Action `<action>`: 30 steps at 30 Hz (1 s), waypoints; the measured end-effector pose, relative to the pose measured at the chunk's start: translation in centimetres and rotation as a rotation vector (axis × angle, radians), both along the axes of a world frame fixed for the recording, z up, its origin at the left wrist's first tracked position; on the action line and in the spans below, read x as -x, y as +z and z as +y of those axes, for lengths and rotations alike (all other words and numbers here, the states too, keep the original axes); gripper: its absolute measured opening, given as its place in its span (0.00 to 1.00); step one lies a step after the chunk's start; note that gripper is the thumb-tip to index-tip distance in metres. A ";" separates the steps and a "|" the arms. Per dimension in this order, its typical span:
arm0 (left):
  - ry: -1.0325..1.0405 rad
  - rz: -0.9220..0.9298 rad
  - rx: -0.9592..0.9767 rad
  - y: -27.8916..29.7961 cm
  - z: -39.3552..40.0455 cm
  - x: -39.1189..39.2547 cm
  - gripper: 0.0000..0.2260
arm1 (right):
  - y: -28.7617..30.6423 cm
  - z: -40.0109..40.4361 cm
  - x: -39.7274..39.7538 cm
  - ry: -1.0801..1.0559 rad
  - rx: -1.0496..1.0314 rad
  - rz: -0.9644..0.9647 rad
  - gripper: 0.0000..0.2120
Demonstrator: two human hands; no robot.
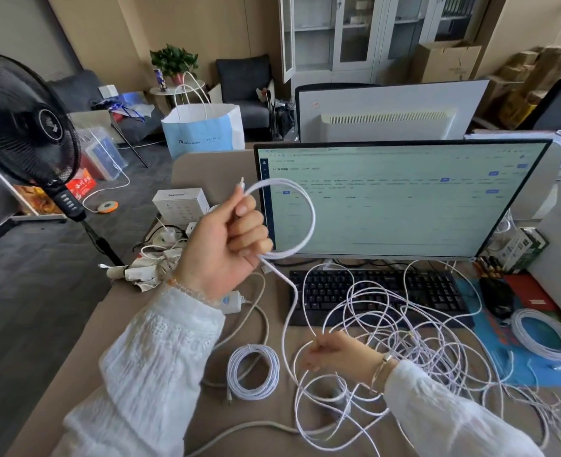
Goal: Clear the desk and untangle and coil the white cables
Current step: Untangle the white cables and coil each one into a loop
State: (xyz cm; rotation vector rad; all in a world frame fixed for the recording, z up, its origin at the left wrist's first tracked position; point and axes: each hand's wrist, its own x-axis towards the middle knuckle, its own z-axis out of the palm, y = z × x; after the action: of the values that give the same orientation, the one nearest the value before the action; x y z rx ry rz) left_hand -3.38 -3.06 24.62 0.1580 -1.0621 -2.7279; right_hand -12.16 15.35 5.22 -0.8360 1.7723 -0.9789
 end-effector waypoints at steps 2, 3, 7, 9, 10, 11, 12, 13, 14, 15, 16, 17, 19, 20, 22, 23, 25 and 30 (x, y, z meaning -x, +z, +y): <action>0.080 0.025 -0.012 0.4 -0.9 -0.5 0.18 | -0.4 0.6 -0.1 0.035 -0.072 -0.111 0.07; 0.119 0.033 -0.020 0.4 -1.3 -0.7 0.18 | -0.6 0.8 -0.5 0.059 -0.099 -0.162 0.11; 0.252 0.046 0.003 0.5 -2.6 -0.9 0.18 | -0.3 0.6 -3.0 0.280 -0.031 0.020 0.06; 0.312 0.023 0.055 0.3 -3.0 -0.9 0.19 | 0.6 0.2 -3.6 0.272 0.006 0.106 0.05; 0.329 0.004 0.086 0.0 -3.2 -0.8 0.19 | 1.3 0.1 -3.5 0.245 0.039 0.197 0.08; 0.337 -0.018 0.120 -0.2 -3.5 -0.8 0.20 | 2.5 0.0 -3.3 0.217 0.097 0.312 0.09; 0.334 -0.046 0.156 -0.6 -3.8 -0.9 0.20 | 3.8 0.0 -3.1 0.186 0.168 0.424 0.09; 0.321 -0.076 0.194 -1.1 -4.0 -0.9 0.20 | 5.0 0.1 -2.7 0.145 0.236 0.496 0.10; 0.302 -0.109 0.232 -1.6 -4.1 -1.0 0.20 | 6.5 0.1 -2.4 0.106 0.306 0.539 0.10; 0.282 -0.144 0.271 -2.2 -4.1 -1.1 0.20 | 7.9 0.2 -2.1 0.069 0.365 0.575 0.11; 0.264 -0.180 0.312 -2.7 -4.0 -1.1 0.19 | 9.3 0.2 -1.8 0.030 0.422 0.600 0.11; 0.251 -0.214 0.352 -3.2 -3.8 -1.1 0.19 | 10.7 0.3 -1.6 -0.008 0.468 0.616 0.12; 0.226 -0.265 0.409 -4.1 -3.2 -1.1 0.18 | 13.1 0.3 -1.2 -0.103 0.538 0.636 0.15; 0.205 -0.278 0.417 -4.5 -2.8 -1.1 0.18 | 14.0 0.3 -0.9 -0.153 0.565 0.645 0.16; 0.145 -0.284 0.396 -5.0 -1.9 -1.0 0.18 | 15.2 -0.1 -0.5 -0.253 0.582 0.654 0.17; 0.121 -0.280 0.375 -5.2 -1.3 -1.0 0.18 | 15.5 -0.3 -0.3 -0.292 0.579 0.645 0.18; 0.103 -0.251 0.311 -5.3 0.1 -0.8 0.19 | 15.5 -1.0 -0.1 -0.318 0.579 0.566 0.19; 0.207 -0.146 0.219 -5.3 2.5 0.2 0.19 | 13.8 -2.6 -1.8 -0.244 0.508 0.267 0.18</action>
State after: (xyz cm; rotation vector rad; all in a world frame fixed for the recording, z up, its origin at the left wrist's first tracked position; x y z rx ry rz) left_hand -3.59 -0.55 19.34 0.4118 -1.2955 -2.4284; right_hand -10.35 12.71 19.05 -1.1227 1.9090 -1.5811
